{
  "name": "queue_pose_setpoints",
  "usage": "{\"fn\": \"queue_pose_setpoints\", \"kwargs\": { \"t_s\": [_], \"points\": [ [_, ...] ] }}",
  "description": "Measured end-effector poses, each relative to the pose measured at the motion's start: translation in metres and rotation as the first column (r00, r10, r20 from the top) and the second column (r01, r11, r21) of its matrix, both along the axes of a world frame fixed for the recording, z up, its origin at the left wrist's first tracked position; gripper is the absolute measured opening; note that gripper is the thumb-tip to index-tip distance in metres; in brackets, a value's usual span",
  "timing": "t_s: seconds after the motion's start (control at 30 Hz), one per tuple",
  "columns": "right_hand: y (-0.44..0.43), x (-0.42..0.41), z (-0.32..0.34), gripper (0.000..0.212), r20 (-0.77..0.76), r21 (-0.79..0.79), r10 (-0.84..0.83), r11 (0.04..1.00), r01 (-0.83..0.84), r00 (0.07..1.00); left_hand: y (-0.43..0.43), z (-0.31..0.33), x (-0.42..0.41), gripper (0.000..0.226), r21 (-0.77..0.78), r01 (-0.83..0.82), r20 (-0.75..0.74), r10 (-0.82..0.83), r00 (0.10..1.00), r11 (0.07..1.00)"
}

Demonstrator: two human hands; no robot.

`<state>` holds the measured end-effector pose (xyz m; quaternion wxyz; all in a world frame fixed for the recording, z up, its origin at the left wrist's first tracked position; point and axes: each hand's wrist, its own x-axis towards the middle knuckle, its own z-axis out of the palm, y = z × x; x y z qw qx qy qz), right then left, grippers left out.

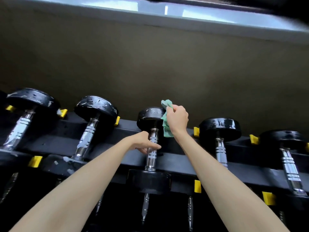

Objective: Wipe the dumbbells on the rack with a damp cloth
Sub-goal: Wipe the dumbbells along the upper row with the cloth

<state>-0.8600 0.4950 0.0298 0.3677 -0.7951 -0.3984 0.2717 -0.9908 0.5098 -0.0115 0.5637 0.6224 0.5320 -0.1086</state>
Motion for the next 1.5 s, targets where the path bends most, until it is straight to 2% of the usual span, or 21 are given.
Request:
{"fn": "queue_pose_setpoints", "kwargs": {
  "t_s": [0.13,0.27,0.37,0.43,0.53,0.67,0.77,0.83,1.03,1.17,1.23,1.3,1.37,1.43,1.5],
  "points": [
    [0.012,-0.027,0.009,0.028,0.173,-0.004,0.108,0.994,-0.109,0.979,0.001,-0.002,-0.015,0.023,-0.082,-0.015,0.146,0.027,0.989,0.996],
    [0.028,-0.043,0.016,0.028,0.411,-0.154,0.312,0.95,-0.272,0.857,0.001,-0.003,-0.026,0.026,-0.161,-0.038,0.199,0.07,0.978,0.986],
    [0.043,-0.055,0.023,0.03,0.454,-0.312,0.513,0.857,-0.409,0.729,0.003,-0.006,-0.039,0.043,-0.187,-0.046,0.197,0.084,0.977,0.981],
    [0.054,-0.061,0.023,0.033,0.433,-0.385,0.599,0.799,-0.463,0.673,0.005,-0.008,-0.046,0.045,-0.184,-0.038,0.179,0.072,0.981,0.982],
    [0.063,-0.072,0.016,0.033,0.456,-0.49,0.728,0.686,-0.539,0.512,0.008,-0.011,-0.055,0.042,-0.16,-0.083,0.152,0.107,0.982,0.984],
    [0.061,-0.085,0.009,0.035,0.489,-0.616,0.849,0.499,-0.609,0.201,0.013,-0.017,-0.067,0.036,-0.128,-0.148,0.093,0.161,0.983,0.981],
    [0.057,-0.086,0.009,0.035,0.493,-0.666,0.864,0.447,-0.598,0.097,0.016,-0.021,-0.074,0.019,-0.096,-0.202,0.048,0.207,0.977,0.975],
    [0.053,-0.083,0.012,0.035,0.486,-0.685,0.871,0.428,-0.589,0.067,0.017,-0.021,-0.075,0.012,-0.071,-0.255,0.026,0.258,0.966,0.964],
    [0.03,-0.075,0.017,0.035,0.544,-0.688,0.839,0.444,-0.573,-0.003,0.018,-0.01,-0.068,0.023,-0.055,-0.405,0.033,0.407,0.913,0.912],
    [0.011,-0.063,0.02,0.033,0.585,-0.701,0.81,0.471,-0.536,-0.054,0.018,0.0,-0.063,0.024,-0.021,-0.437,0.043,0.438,0.898,0.899],
    [-0.001,-0.052,0.021,0.033,0.606,-0.681,0.795,0.509,-0.526,-0.015,0.014,0.005,-0.058,0.024,-0.02,-0.445,0.052,0.445,0.894,0.895],
    [-0.01,-0.042,0.021,0.026,0.702,-0.578,0.712,0.586,-0.568,0.021,0.01,0.009,-0.053,0.024,-0.024,-0.447,0.06,0.448,0.892,0.894],
    [-0.019,-0.029,0.018,0.031,0.756,-0.52,0.653,0.645,-0.56,0.05,0.004,0.012,-0.048,0.023,-0.02,-0.438,0.061,0.438,0.897,0.899],
    [-0.027,-0.018,0.015,0.034,0.774,-0.473,0.62,0.702,-0.532,0.131,-0.004,0.015,-0.043,0.023,-0.022,-0.435,0.066,0.436,0.898,0.9],
    [-0.034,-0.01,0.016,0.024,0.758,-0.472,0.621,0.733,-0.49,0.199,-0.01,0.018,-0.04,0.022,-0.019,-0.432,0.073,0.433,0.899,0.901]
  ]
}}
